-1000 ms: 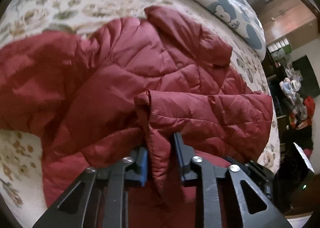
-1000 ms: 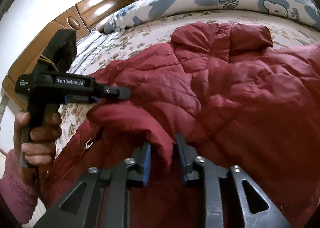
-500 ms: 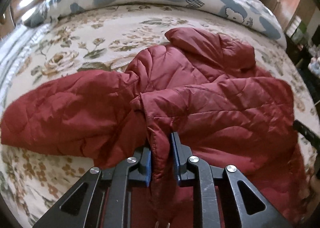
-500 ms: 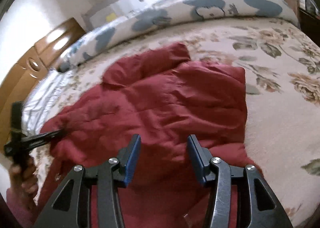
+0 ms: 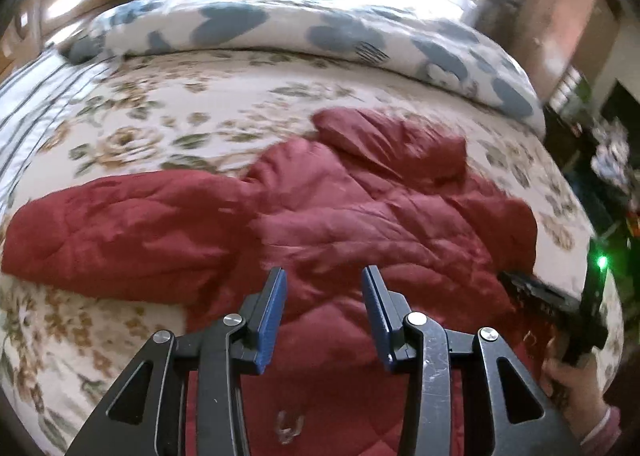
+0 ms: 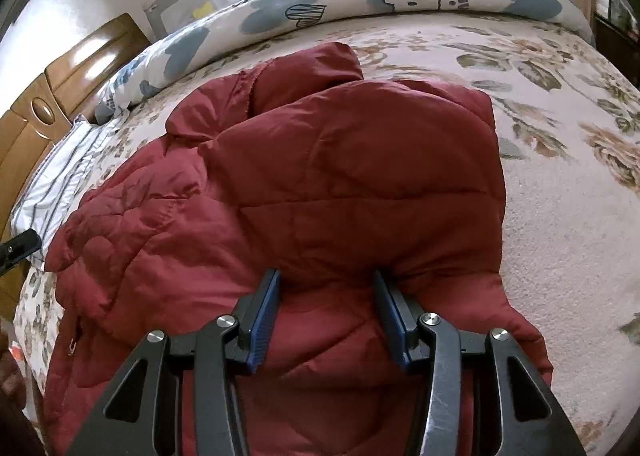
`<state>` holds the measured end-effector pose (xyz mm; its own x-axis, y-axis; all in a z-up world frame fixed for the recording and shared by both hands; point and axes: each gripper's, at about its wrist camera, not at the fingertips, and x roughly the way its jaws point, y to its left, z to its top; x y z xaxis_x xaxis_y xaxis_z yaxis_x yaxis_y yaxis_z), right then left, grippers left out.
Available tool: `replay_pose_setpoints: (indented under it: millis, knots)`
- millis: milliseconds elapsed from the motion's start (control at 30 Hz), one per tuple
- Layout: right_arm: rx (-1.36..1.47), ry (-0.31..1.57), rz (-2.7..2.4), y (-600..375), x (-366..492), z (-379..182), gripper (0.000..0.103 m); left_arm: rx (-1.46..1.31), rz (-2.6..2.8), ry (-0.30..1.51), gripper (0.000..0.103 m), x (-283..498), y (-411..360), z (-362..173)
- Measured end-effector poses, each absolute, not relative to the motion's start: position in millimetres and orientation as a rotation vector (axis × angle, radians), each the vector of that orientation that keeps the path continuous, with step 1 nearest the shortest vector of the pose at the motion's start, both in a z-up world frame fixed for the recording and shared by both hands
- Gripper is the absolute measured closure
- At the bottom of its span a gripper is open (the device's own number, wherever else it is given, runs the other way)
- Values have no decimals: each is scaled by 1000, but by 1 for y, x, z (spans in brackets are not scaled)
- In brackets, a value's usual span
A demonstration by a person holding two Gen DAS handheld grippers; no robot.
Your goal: Fold large clothes
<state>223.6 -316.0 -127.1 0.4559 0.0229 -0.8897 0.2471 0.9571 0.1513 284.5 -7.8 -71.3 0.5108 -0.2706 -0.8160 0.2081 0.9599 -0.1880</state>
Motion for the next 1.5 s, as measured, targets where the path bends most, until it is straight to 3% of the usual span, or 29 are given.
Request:
replay_pose_setpoints:
  millis: [267,400,533,867,1067,1200,1433,1500]
  knots:
    - [223,1035,-168,-305,216,-106,53,-11,-252,1146,63,321,-27,-145]
    - [147,1035,-124,-285,219,-97,53,-20,-248,1145,62,327,-29,-149]
    - [118,1136,-138,-286,229,-126,53,-20,-247,1143,61,330,-30,-156]
    - [143,1118,-157,-294,224,-137,53,-124,-266,1127,60,321,-15,-157]
    - [197,1107,-146,-297,218,-119,52,-261,-289,1124,53,311,12,-143]
    - [228,1090,-128,-296,208,-104,52,-279,-223,1085,28,299,30,-130]
    - [265,1094,-66,-281,191,-90,52,-377,-143,1083,27,280,70,-128]
    - [274,1092,-50,-275,184,-88,49,-415,-113,1085,21,274,83,-131]
